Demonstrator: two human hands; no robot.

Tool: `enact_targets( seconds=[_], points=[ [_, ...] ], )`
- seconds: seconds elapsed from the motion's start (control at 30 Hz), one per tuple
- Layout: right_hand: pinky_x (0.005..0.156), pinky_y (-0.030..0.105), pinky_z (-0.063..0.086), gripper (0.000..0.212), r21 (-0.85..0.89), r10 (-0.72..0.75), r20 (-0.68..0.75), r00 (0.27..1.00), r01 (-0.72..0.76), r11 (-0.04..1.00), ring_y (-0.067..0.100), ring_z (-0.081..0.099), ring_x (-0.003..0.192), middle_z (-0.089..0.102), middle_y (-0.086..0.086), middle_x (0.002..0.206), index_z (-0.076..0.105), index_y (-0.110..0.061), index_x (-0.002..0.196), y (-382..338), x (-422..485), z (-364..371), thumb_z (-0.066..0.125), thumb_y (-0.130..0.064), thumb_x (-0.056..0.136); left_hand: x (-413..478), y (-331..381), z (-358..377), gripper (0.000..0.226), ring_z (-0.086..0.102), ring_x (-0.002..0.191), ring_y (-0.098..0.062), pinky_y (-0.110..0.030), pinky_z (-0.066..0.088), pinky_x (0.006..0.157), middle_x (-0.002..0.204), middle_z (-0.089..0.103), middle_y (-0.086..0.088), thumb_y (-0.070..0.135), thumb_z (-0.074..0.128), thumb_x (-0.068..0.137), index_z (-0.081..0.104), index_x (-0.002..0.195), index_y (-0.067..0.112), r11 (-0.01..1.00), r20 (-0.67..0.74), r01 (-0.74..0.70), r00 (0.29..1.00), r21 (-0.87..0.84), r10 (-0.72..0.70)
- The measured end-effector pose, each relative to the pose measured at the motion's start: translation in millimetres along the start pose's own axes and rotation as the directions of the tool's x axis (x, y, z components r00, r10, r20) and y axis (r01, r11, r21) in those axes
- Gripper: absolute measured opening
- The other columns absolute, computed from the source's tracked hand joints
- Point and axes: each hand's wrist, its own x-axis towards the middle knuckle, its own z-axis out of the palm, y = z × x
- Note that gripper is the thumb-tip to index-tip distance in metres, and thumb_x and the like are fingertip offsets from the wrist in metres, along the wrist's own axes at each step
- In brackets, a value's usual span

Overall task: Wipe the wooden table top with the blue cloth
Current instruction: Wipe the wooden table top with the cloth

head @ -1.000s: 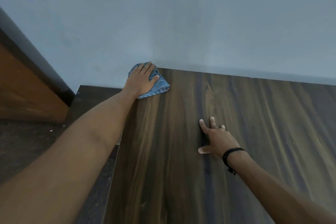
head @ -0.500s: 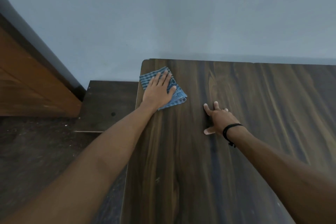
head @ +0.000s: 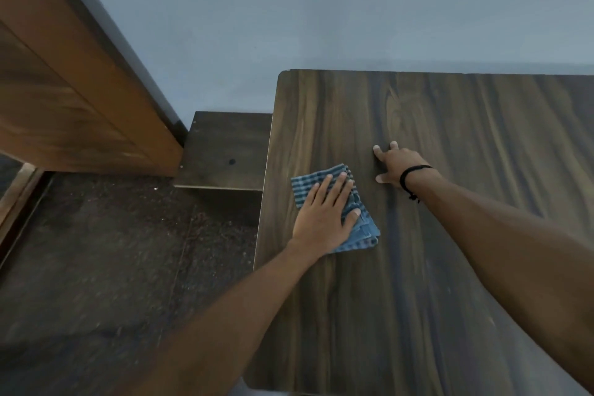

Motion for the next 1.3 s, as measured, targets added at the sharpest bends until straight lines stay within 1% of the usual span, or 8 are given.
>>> enact_targets(
  seconds=[0.1, 0.2, 0.33, 0.63, 0.77, 0.97, 1.1, 1.3],
  points=[
    [0.106, 0.042, 0.04, 0.074, -0.012, -0.005, -0.012, 1.0, 0.005, 1.0, 0.038, 0.044, 0.136, 0.008, 0.022, 0.164, 0.011, -0.023, 0.161, -8, -14, 8, 0.055, -0.033, 0.101, -40, 14, 8, 0.07, -0.002, 0.156, -0.018, -0.042, 0.005, 0.127, 0.17, 0.004, 0.004, 0.057, 0.021, 0.105, 0.009, 0.162, 0.021, 0.999, 0.012, -0.046, 0.999, 0.008, 0.046],
    [0.109, 0.042, 0.038, 0.074, -0.032, -0.025, 0.001, 1.0, 0.025, 0.999, 0.038, 0.042, 0.138, 0.005, 0.022, 0.165, 0.009, -0.024, 0.161, -13, -30, 17, 0.054, -0.029, 0.102, -94, 30, 20, 0.069, 0.001, 0.156, -0.016, -0.042, 0.009, 0.127, 0.17, 0.006, 0.005, 0.058, 0.024, 0.105, 0.013, 0.162, 0.022, 0.995, 0.006, -0.099, 0.995, 0.006, 0.099],
    [0.109, 0.041, 0.036, 0.076, -0.083, -0.051, 0.027, 0.998, 0.053, 0.995, 0.036, 0.041, 0.139, 0.003, 0.021, 0.165, 0.007, -0.024, 0.161, -15, -51, 27, 0.054, -0.03, 0.101, -169, 41, 35, 0.068, -0.002, 0.156, -0.014, -0.04, 0.007, 0.127, 0.17, 0.003, 0.008, 0.061, 0.023, 0.106, 0.013, 0.163, 0.025, 0.985, 0.041, -0.171, 0.985, 0.032, 0.169],
    [0.108, 0.041, 0.038, 0.076, -0.088, -0.109, 0.025, 0.994, 0.11, 0.99, 0.039, 0.038, 0.139, 0.003, 0.018, 0.166, 0.008, -0.025, 0.161, -16, -95, 57, 0.054, -0.035, 0.101, -231, 51, 44, 0.066, 0.006, 0.156, -0.015, -0.042, 0.015, 0.123, 0.169, 0.008, 0.008, 0.06, 0.026, 0.106, 0.019, 0.162, 0.025, 0.963, 0.102, -0.262, 0.961, 0.062, 0.256],
    [0.109, 0.043, 0.037, 0.078, -0.063, -0.129, 0.039, 0.991, 0.131, 0.989, 0.041, 0.033, 0.142, 0.002, 0.015, 0.167, 0.007, -0.027, 0.161, -13, -104, 65, 0.055, -0.038, 0.1, -217, 50, 37, 0.066, 0.0, 0.156, -0.01, -0.042, 0.013, 0.126, 0.169, 0.003, 0.013, 0.063, 0.022, 0.105, 0.013, 0.162, 0.03, 0.973, 0.122, -0.224, 0.968, 0.046, 0.218],
    [0.112, 0.047, 0.036, 0.079, -0.024, -0.147, 0.05, 0.988, 0.148, 0.989, 0.043, 0.024, 0.146, 0.0, 0.012, 0.167, 0.007, -0.03, 0.161, -12, -110, 71, 0.057, -0.037, 0.099, -162, 47, 30, 0.068, -0.013, 0.154, -0.008, -0.039, 0.001, 0.127, 0.168, -0.005, 0.015, 0.066, 0.016, 0.104, 0.003, 0.162, 0.033, 0.987, 0.087, -0.157, 0.984, 0.047, 0.152],
    [0.115, 0.045, 0.034, 0.095, -0.014, -0.172, 0.075, 0.982, 0.174, 0.985, 0.036, 0.026, 0.148, 0.003, 0.004, 0.168, 0.009, -0.035, 0.16, 2, -104, 60, 0.073, -0.039, 0.088, -116, 34, 21, 0.069, -0.014, 0.154, -0.008, -0.037, -0.002, 0.127, 0.168, -0.007, 0.015, 0.066, 0.015, 0.103, 0.0, 0.161, 0.033, 0.986, 0.072, -0.159, 0.985, 0.057, 0.155],
    [0.116, 0.049, 0.032, 0.125, 0.086, -0.051, 0.051, 0.997, 0.047, 0.995, 0.031, 0.014, 0.153, -0.004, -0.007, 0.168, 0.003, -0.036, 0.16, 34, -75, 46, 0.085, -0.058, 0.067, -41, 6, 7, 0.069, -0.009, 0.155, -0.009, -0.036, -0.001, 0.127, 0.168, -0.005, 0.015, 0.065, 0.015, 0.103, 0.003, 0.162, 0.031, 0.983, 0.032, -0.18, 0.983, 0.043, 0.179]
  ],
)
